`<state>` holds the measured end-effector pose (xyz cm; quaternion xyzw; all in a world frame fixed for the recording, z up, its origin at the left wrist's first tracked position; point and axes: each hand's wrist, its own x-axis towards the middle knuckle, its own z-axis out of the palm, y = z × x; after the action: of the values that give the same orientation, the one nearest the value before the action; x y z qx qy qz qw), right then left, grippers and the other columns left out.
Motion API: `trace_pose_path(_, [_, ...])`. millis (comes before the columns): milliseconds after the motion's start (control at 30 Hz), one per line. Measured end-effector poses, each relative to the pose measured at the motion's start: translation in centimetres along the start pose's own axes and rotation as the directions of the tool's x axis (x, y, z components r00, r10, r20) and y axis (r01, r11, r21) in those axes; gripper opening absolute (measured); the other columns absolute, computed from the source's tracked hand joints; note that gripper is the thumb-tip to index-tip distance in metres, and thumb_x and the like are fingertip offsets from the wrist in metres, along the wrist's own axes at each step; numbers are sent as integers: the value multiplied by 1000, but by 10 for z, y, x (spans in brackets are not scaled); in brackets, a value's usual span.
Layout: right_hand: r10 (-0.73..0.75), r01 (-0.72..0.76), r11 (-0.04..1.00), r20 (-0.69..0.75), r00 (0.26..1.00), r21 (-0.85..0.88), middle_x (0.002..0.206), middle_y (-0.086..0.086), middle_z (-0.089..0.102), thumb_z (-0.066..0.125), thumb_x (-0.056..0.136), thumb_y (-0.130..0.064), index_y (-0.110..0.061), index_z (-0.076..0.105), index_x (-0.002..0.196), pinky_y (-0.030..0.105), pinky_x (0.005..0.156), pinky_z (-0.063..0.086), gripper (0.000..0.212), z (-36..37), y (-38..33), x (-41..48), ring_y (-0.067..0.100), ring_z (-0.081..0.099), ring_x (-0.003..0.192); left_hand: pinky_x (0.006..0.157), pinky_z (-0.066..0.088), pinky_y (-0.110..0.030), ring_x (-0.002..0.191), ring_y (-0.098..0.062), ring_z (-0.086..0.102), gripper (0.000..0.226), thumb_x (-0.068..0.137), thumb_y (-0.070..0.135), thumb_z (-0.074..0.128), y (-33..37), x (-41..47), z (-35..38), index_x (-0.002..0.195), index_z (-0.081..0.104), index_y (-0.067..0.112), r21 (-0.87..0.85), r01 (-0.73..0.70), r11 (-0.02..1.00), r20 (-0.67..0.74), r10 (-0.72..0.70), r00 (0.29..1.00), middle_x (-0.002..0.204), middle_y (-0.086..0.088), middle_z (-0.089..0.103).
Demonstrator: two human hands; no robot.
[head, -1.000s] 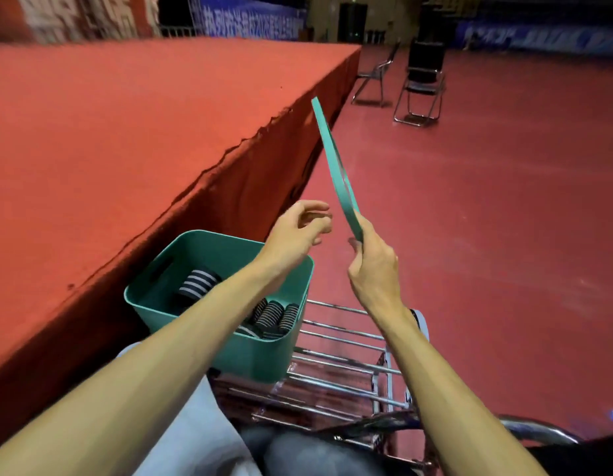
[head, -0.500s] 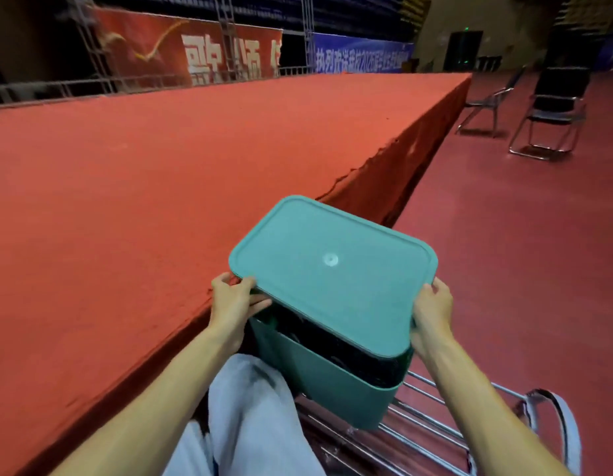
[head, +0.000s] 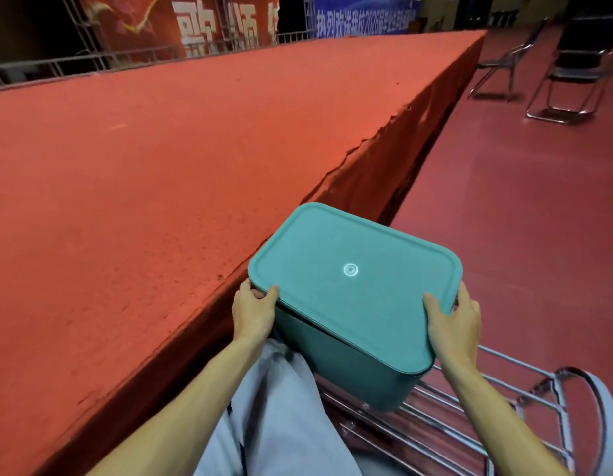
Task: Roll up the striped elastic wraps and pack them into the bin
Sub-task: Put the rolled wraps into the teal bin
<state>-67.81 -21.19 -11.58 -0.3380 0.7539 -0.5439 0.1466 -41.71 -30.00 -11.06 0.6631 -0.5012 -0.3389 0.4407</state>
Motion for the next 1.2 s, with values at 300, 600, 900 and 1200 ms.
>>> trace_pose_path(300, [78, -76, 991, 16, 997, -108, 110, 18, 46, 57, 89, -21, -8, 53, 113, 41, 91, 36, 28, 15, 13, 13, 34, 39, 109, 66, 39, -32, 65, -15, 41, 24, 86, 31, 62, -21, 8, 8, 91, 62, 8, 40, 62, 997, 14, -63, 998, 94, -12, 47])
trace_pose_path(600, [133, -129, 984, 18, 991, -125, 124, 17, 32, 56, 90, -19, -3, 51, 108, 40, 102, 32, 25, 20, 20, 11, 31, 29, 114, 90, 48, -43, 69, -13, 45, 27, 90, 28, 57, -32, 11, 15, 100, 62, 3, 62, 87, 994, 54, -91, 994, 112, -17, 47])
trace_pose_path(900, [153, -139, 979, 87, 984, -150, 129, 20, 34, 51, 95, -18, 5, 45, 118, 36, 101, 30, 33, 16, 21, 10, 35, 32, 123, 97, 49, -44, 95, -26, 61, 41, 82, 41, 57, -40, 13, 18, 111, 63, 13, 1, 79, 997, 97, -79, 992, 122, -9, 44])
trace_pose_path(1200, [159, -137, 973, 110, 981, -187, 130, 17, 34, 49, 97, -25, 0, 43, 115, 40, 103, 31, 32, 17, 28, 5, 32, 30, 121, 73, 55, -32, 71, -17, 58, 43, 73, 45, 60, -51, 21, 17, 102, 67, 13, -132, 124, 983, 147, -104, 984, 122, -21, 53])
